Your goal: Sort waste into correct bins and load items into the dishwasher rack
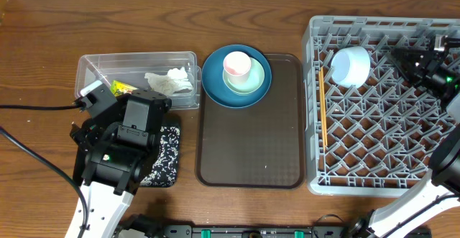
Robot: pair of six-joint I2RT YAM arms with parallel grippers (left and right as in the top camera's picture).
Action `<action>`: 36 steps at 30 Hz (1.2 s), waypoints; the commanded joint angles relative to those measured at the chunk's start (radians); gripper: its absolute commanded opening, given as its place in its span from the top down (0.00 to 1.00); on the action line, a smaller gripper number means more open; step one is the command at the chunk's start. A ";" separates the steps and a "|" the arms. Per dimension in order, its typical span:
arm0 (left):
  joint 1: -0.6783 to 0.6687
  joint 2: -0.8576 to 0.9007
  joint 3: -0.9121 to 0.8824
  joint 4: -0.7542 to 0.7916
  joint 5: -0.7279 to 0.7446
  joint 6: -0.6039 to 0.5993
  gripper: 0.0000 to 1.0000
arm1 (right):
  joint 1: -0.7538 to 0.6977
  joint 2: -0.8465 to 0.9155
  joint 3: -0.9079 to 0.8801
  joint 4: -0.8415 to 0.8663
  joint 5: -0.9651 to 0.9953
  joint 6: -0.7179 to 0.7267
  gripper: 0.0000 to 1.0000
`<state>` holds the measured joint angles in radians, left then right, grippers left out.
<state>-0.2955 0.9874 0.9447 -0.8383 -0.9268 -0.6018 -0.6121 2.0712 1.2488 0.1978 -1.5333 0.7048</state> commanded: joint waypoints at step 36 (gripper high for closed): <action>0.003 0.000 0.015 -0.003 -0.024 0.005 0.09 | 0.685 -0.438 0.000 -0.606 1.509 -0.737 0.93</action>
<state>-0.2955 0.9874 0.9447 -0.8387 -0.9268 -0.6018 0.0334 1.6146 1.2499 -0.3500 -0.3550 0.2413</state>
